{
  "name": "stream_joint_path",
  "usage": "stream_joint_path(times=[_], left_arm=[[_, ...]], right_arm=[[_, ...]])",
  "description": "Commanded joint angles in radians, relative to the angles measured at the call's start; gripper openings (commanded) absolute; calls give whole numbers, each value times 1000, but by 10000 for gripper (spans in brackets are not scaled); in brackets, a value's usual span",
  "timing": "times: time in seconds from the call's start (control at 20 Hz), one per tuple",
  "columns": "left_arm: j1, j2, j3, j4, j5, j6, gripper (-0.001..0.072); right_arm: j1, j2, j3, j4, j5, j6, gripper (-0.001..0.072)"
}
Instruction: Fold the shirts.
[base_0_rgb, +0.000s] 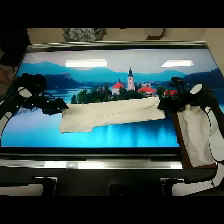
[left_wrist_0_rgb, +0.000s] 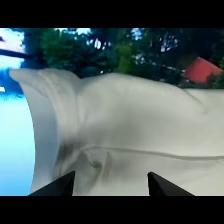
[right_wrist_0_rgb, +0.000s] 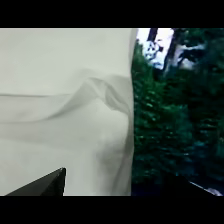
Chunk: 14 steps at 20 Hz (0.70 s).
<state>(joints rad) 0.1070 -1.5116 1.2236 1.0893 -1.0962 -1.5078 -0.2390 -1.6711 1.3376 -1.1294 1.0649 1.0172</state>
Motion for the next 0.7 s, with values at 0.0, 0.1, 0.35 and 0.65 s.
stream_joint_path(times=[0.0, 0.1, 0.35, 0.65], left_arm=[[-22, 79, 5, -9, -2, 9, 547], [-57, 122, 5, -9, -2, 8, 545], [-195, 146, 5, -9, 0, 8, 526], [-443, 48, -39, -153, 165, -68, 26]], right_arm=[[-35, -57, 2, 141, 37, 0, 697], [-11, -104, 2, 206, 33, 2, 692], [56, -134, 2, 214, 38, 102, 62], [58, 161, 2, 253, 206, 6, 54]])
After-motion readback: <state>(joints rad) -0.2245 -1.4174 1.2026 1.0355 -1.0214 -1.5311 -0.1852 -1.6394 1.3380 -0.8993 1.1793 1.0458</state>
